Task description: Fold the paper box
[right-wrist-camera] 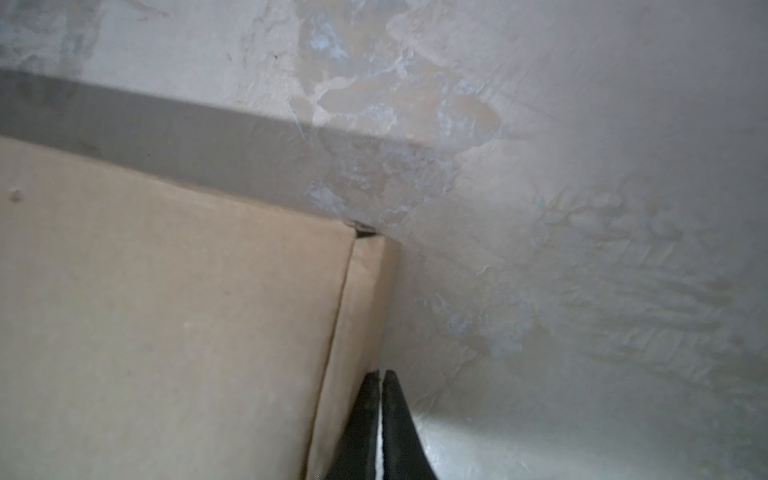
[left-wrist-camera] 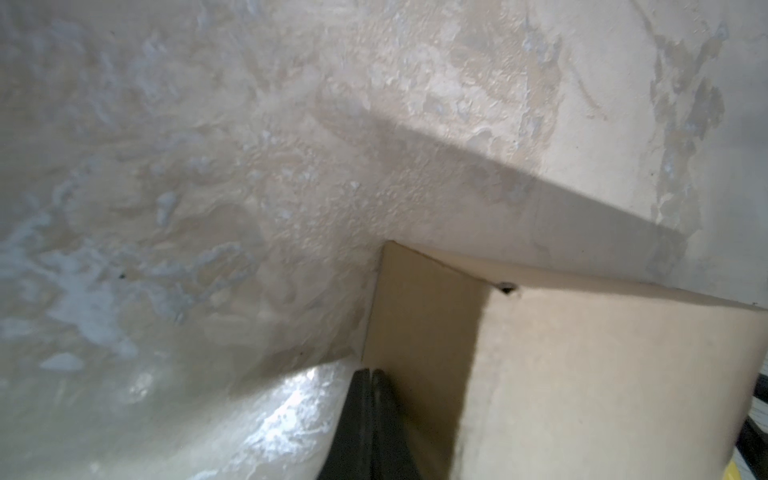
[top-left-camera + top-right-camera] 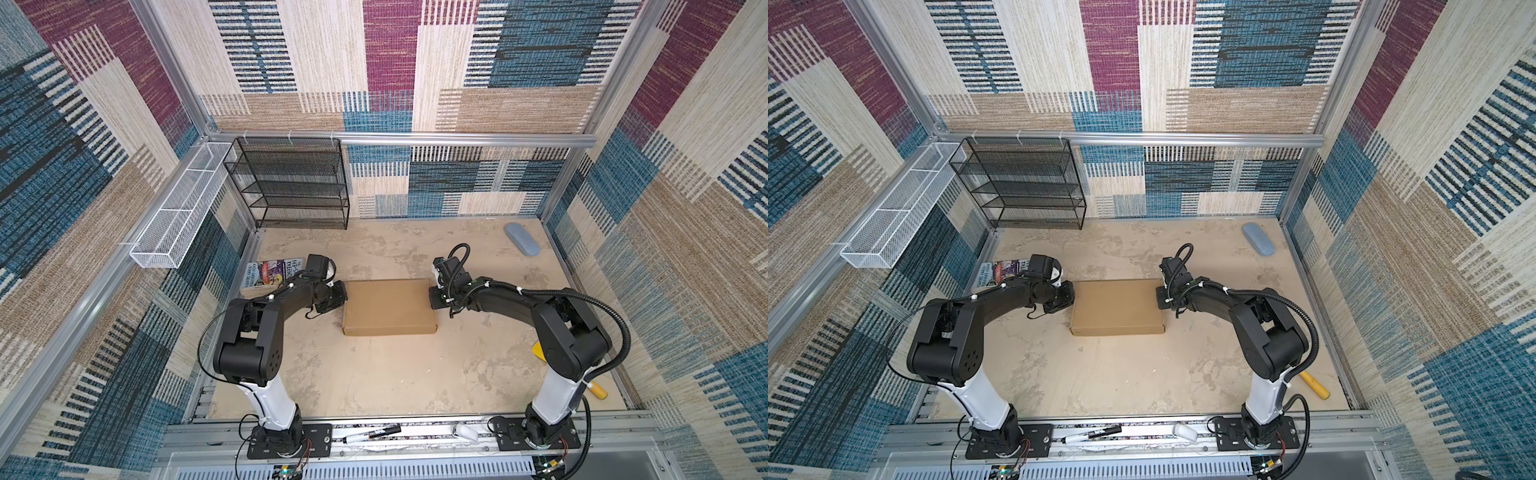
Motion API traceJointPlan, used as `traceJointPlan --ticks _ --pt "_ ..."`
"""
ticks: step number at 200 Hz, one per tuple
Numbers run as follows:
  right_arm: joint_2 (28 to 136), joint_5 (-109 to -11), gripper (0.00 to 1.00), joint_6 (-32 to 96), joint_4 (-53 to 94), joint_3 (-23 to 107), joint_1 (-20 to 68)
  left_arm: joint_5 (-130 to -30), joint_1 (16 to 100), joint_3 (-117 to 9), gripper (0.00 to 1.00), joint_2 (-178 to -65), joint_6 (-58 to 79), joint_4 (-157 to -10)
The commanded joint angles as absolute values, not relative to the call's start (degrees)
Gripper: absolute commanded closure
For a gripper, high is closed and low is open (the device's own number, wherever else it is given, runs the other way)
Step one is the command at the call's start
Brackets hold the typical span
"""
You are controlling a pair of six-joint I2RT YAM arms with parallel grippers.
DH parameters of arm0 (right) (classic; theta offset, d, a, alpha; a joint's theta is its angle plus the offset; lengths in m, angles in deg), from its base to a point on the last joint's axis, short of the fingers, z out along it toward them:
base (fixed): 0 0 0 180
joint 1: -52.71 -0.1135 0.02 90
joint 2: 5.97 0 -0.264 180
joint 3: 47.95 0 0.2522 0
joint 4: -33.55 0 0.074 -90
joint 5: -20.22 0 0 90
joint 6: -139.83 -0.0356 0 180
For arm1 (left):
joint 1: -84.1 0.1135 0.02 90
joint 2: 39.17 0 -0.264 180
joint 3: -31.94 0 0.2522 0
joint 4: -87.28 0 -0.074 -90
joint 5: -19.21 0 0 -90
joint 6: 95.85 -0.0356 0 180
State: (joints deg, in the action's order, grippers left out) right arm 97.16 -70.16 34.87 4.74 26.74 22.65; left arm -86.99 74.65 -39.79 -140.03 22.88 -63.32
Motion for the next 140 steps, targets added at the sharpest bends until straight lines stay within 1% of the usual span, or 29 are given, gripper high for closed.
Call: traceJointPlan --ticks 1,23,68,84,100,112,140 --pt "97.59 -65.48 0.91 34.71 6.95 27.51 21.62 -92.92 73.56 -40.09 1.0 -140.51 24.2 -65.55" --pt "97.28 -66.53 0.91 34.35 6.88 27.6 21.6 -92.82 73.47 -40.07 1.0 -140.43 24.06 -65.43" --pt "94.15 -70.29 0.87 35.73 6.4 25.23 22.59 -89.71 73.98 -41.7 1.0 -137.43 21.46 -61.17" --pt "92.58 -70.34 0.86 36.06 6.85 23.87 23.5 -89.38 74.5 -42.14 0.94 -136.35 20.97 -60.07" --pt "90.82 -70.32 0.84 36.37 7.47 22.38 24.33 -88.28 74.79 -42.46 0.83 -134.84 20.37 -58.58" --pt "89.63 -70.6 0.83 36.78 7.66 21.44 24.99 -87.29 75.03 -42.37 0.77 -133.65 20.01 -57.8" --pt "87.14 -71.37 0.82 38.19 7.57 20.2 26.61 -85.79 75.66 -41.72 0.71 -130.85 19.31 -56.19"
